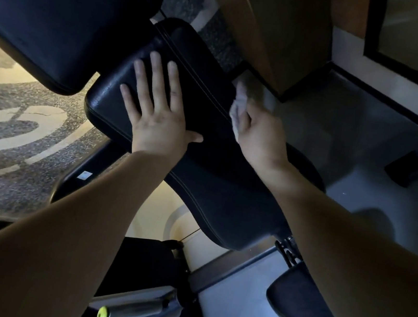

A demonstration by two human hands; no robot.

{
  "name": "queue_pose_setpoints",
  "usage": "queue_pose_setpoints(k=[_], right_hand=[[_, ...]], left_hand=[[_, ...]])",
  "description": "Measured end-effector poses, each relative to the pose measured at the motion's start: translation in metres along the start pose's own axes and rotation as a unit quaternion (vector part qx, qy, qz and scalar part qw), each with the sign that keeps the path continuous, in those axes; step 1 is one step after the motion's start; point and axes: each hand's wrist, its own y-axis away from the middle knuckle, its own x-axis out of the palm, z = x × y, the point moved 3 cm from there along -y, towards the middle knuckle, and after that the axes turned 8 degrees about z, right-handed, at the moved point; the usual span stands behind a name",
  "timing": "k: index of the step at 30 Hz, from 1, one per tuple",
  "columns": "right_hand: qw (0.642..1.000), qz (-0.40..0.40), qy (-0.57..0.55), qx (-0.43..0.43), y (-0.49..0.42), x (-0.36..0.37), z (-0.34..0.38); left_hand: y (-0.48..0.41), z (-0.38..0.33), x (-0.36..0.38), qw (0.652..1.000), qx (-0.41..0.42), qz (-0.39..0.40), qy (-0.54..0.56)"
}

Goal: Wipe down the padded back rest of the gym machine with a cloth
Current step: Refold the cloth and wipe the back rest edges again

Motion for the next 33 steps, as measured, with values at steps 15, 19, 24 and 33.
queue_pose_setpoints(k=[15, 19, 24, 33], right_hand=[[0.999, 0.003, 0.043, 0.004, -0.008, -0.008, 0.032], [0.996, -0.038, 0.038, -0.072, -0.045, -0.006, 0.071], [0.998, -0.015, 0.028, -0.048, -0.022, -0.009, 0.049], [0.998, 0.010, -0.011, -0.063, -0.048, -0.014, 0.072]], left_hand=[[-0.001, -0.002, -0.001, 0.999, -0.003, 0.041, 0.019], [-0.001, -0.002, 0.001, 0.999, 0.000, 0.039, 0.027], [-0.001, -0.003, 0.001, 0.999, -0.007, 0.043, 0.028], [-0.002, -0.005, -0.006, 0.997, -0.015, 0.077, 0.028]])
